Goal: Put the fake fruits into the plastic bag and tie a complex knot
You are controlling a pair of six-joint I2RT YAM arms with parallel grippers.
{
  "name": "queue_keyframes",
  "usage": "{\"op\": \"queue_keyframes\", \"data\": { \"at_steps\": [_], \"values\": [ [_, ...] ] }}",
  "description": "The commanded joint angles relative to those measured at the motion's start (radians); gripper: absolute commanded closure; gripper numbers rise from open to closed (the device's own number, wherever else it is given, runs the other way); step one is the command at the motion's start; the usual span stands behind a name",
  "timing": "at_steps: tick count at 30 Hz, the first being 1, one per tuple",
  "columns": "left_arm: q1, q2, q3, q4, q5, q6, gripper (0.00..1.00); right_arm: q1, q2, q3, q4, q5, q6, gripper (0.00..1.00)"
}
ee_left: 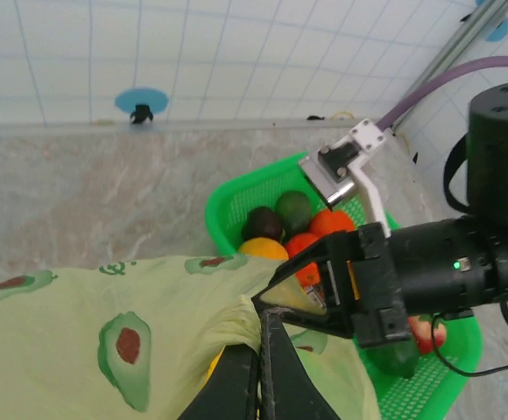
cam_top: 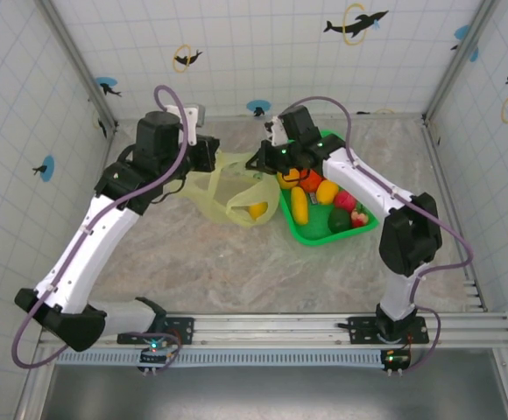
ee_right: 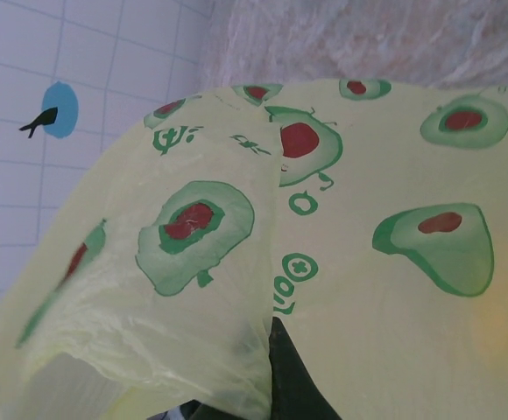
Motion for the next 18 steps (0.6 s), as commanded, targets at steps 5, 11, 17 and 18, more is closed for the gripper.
{"op": "queue_keyframes", "data": {
  "at_steps": [5, 11, 17, 18],
  "values": [
    [0.009, -0.129, -0.198, 0.224, 0.241, -0.040, 0.65, -0.046, -0.044, -0.032, 0.145, -0.108, 0.129, 1.00],
    [0.009, -0.163, -0.249, 0.270, 0.269, -0.056, 0.45, -0.051, -0.009, 0.026, 0.142, -0.108, 0.146, 1.00],
    [0.010, -0.223, -0.348, 0.333, 0.258, -0.046, 0.45, -0.062, -0.002, 0.025, 0.162, -0.116, 0.166, 1.00],
    [0.009, -0.235, -0.369, 0.348, 0.255, -0.043, 0.47, -0.063, -0.002, 0.022, 0.167, -0.117, 0.171, 1.00]
  ]
}}
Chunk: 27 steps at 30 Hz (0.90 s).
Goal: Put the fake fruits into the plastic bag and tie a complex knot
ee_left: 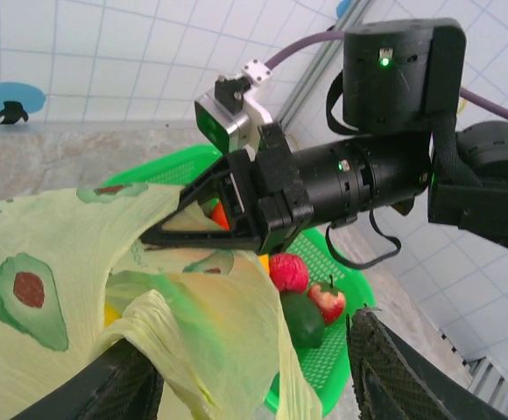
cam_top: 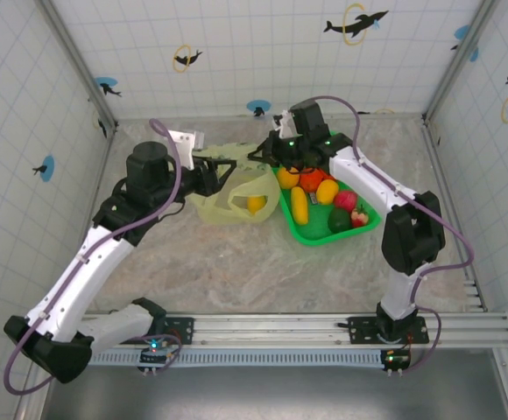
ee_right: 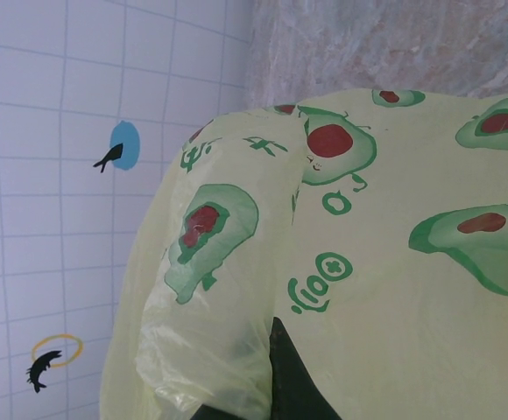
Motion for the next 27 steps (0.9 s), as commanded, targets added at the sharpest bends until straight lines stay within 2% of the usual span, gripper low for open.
{"op": "queue_keyframes", "data": {
  "at_steps": [1, 5, 9, 13, 15, 20, 25, 27],
  "values": [
    [0.002, -0.040, -0.068, 0.077, 0.009, 0.009, 0.50, -0.013, 0.000, 0.036, 0.051, -0.021, 0.028, 1.00],
    [0.002, -0.080, -0.146, 0.124, -0.004, 0.011, 0.54, -0.017, -0.001, 0.024, 0.084, -0.028, 0.057, 1.00],
    [0.002, -0.092, -0.173, 0.140, 0.041, 0.006, 0.54, -0.019, 0.002, 0.026, 0.096, -0.029, 0.067, 1.00],
    [0.002, -0.106, -0.177, 0.143, 0.003, 0.005, 0.86, -0.023, 0.004, 0.029, 0.101, -0.024, 0.069, 1.00],
    [0.002, -0.108, -0.158, 0.143, -0.020, 0.009, 0.98, -0.024, 0.006, 0.029, 0.095, -0.021, 0.060, 1.00],
    [0.002, -0.109, -0.059, 0.119, -0.138, 0.025, 1.00, -0.026, 0.008, 0.057, 0.024, -0.023, -0.022, 1.00],
    [0.003, -0.083, 0.057, 0.110, -0.141, -0.001, 1.00, -0.041, 0.009, 0.140, -0.090, -0.040, -0.108, 0.82],
    [0.002, -0.066, 0.106, 0.102, -0.135, -0.023, 1.00, -0.044, 0.020, 0.225, -0.200, 0.009, -0.182, 0.73]
  ]
}}
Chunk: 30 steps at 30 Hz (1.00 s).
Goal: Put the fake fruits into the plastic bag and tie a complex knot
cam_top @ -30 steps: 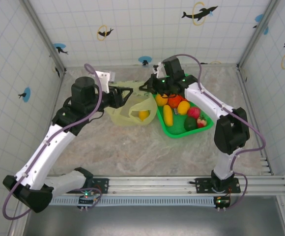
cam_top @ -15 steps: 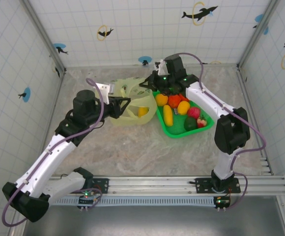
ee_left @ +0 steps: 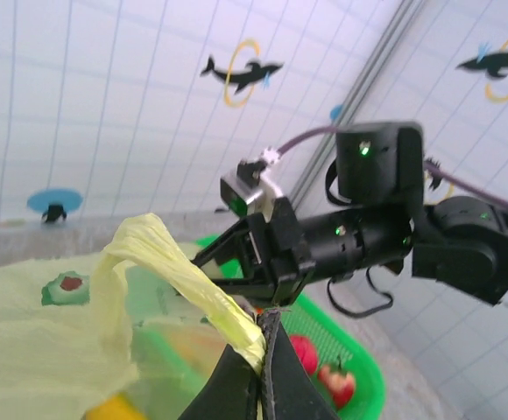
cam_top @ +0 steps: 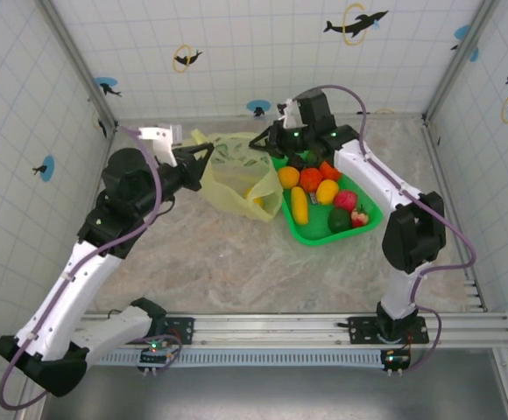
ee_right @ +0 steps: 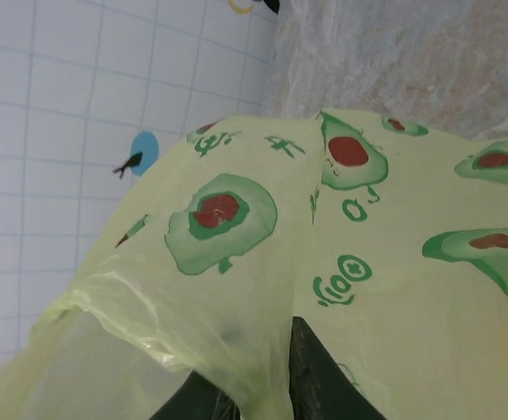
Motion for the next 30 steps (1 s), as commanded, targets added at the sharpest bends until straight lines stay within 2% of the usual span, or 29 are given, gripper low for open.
{"op": "queue_keyframes", "data": {
  "at_steps": [1, 4, 9, 12, 17, 21, 22, 24, 26, 30],
  "values": [
    [0.002, 0.028, 0.094, -0.007, -0.015, -0.033, 1.00, -0.011, 0.025, 0.176, -0.202, 0.068, -0.159, 0.69],
    [0.002, 0.060, 0.167, -0.016, 0.011, -0.082, 1.00, -0.011, 0.069, 0.350, -0.391, 0.224, -0.282, 0.64],
    [0.004, 0.101, 0.220, -0.006, 0.043, -0.168, 1.00, -0.021, 0.015, 0.321, -0.389, 0.328, -0.330, 0.62],
    [0.021, 0.125, 0.204, -0.019, 0.052, -0.211, 1.00, -0.019, -0.007, 0.286, -0.378, 0.337, -0.357, 0.60],
    [0.080, 0.121, 0.077, -0.026, 0.085, -0.227, 1.00, -0.018, -0.098, 0.131, -0.300, 0.418, -0.407, 0.58],
    [0.083, 0.114, -0.001, -0.039, 0.175, -0.182, 1.00, -0.044, -0.194, -0.034, -0.200, 0.478, -0.421, 0.52],
    [0.083, 0.107, -0.020, -0.042, 0.178, -0.178, 1.00, -0.052, -0.216, -0.074, -0.166, 0.491, -0.432, 0.46],
    [0.083, 0.082, -0.048, -0.043, 0.163, -0.165, 1.00, -0.055, -0.262, -0.154, -0.108, 0.538, -0.443, 0.28],
    [0.083, 0.066, -0.061, -0.045, 0.149, -0.150, 1.00, -0.069, -0.290, -0.225, -0.080, 0.561, -0.454, 0.28],
    [0.083, 0.066, -0.051, -0.052, 0.158, -0.144, 1.00, -0.100, -0.241, -0.287, -0.133, 0.541, -0.473, 0.38]
  ]
}}
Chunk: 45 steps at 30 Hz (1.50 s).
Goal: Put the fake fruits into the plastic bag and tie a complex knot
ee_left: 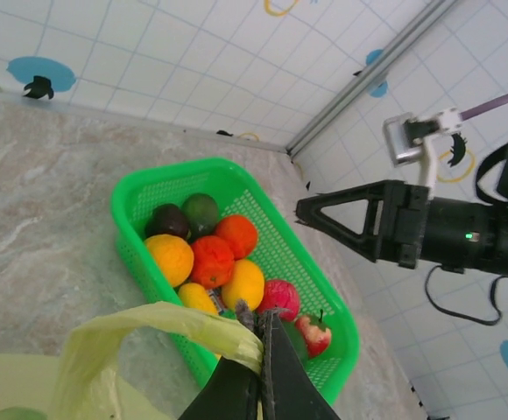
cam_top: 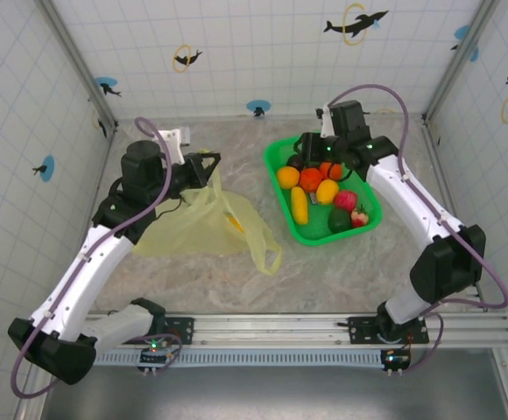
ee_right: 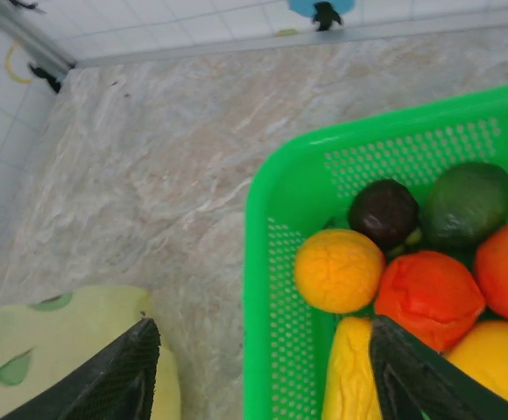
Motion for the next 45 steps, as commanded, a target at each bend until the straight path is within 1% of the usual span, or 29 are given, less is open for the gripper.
{"op": "queue_keyframes", "data": {
  "at_steps": [1, 4, 7, 12, 14, 19, 21, 22, 23, 25, 27, 29, 33, 36, 37, 38, 40, 41, 43, 45],
  "values": [
    [0.003, -0.021, 0.017, 0.000, 0.029, 0.030, 1.00, -0.010, 0.061, -0.042, -0.006, 0.026, -0.035, 0.39],
    [0.003, -0.018, 0.046, -0.002, 0.024, 0.034, 1.00, -0.010, 0.110, -0.074, -0.015, 0.077, -0.039, 0.39],
    [0.003, 0.002, 0.098, -0.016, 0.023, 0.044, 1.00, -0.012, 0.169, -0.070, -0.019, 0.145, -0.053, 0.36],
    [0.003, 0.042, 0.208, -0.043, 0.011, 0.069, 1.00, -0.018, 0.311, 0.015, -0.079, 0.183, -0.055, 0.30],
    [0.002, 0.058, 0.252, -0.050, 0.011, 0.079, 1.00, -0.021, 0.351, 0.028, -0.076, 0.189, -0.052, 0.29],
    [-0.013, 0.099, 0.353, -0.073, 0.005, 0.127, 1.00, -0.041, 0.438, 0.063, -0.055, 0.166, -0.032, 0.23],
    [-0.024, 0.115, 0.385, -0.084, 0.006, 0.155, 0.96, -0.047, 0.474, 0.077, -0.049, 0.135, -0.026, 0.22],
    [-0.033, 0.122, 0.400, -0.089, 0.004, 0.177, 0.97, -0.048, 0.488, 0.086, -0.051, 0.123, -0.024, 0.21],
    [-0.040, 0.127, 0.414, -0.092, 0.006, 0.205, 1.00, -0.049, 0.503, 0.094, -0.055, 0.112, -0.023, 0.22],
    [-0.054, 0.146, 0.452, -0.115, -0.008, 0.270, 1.00, -0.048, 0.524, 0.098, -0.056, 0.088, -0.019, 0.22],
    [-0.067, 0.164, 0.484, -0.129, -0.059, 0.328, 1.00, -0.052, 0.530, 0.090, -0.046, 0.064, -0.014, 0.24],
    [-0.078, 0.185, 0.506, -0.131, -0.074, 0.362, 1.00, -0.060, 0.522, 0.080, -0.038, 0.052, -0.003, 0.29],
    [-0.087, 0.230, 0.531, -0.144, -0.099, 0.356, 1.00, -0.075, 0.433, 0.020, 0.006, 0.040, 0.014, 0.36],
    [-0.096, 0.249, 0.522, -0.157, -0.074, 0.359, 0.80, -0.089, 0.344, -0.024, 0.036, 0.024, 0.014, 0.38],
    [-0.103, 0.253, 0.519, -0.160, -0.061, 0.363, 0.78, -0.093, 0.316, -0.036, 0.041, 0.021, 0.010, 0.38],
    [-0.105, 0.254, 0.516, -0.159, -0.056, 0.367, 0.77, -0.097, 0.288, -0.046, 0.045, 0.026, 0.009, 0.38],
    [-0.112, 0.247, 0.505, -0.160, -0.060, 0.376, 0.78, -0.109, 0.215, -0.081, 0.075, 0.031, 0.016, 0.39],
    [-0.115, 0.244, 0.501, -0.159, -0.063, 0.379, 0.80, -0.115, 0.184, -0.098, 0.090, 0.032, 0.023, 0.39],
    [-0.118, 0.239, 0.493, -0.159, -0.059, 0.391, 0.89, -0.128, 0.111, -0.130, 0.133, 0.012, 0.041, 0.40],
    [-0.123, 0.247, 0.495, -0.166, -0.068, 0.400, 1.00, -0.138, 0.053, -0.155, 0.188, -0.032, 0.054, 0.42]
  ]
}}
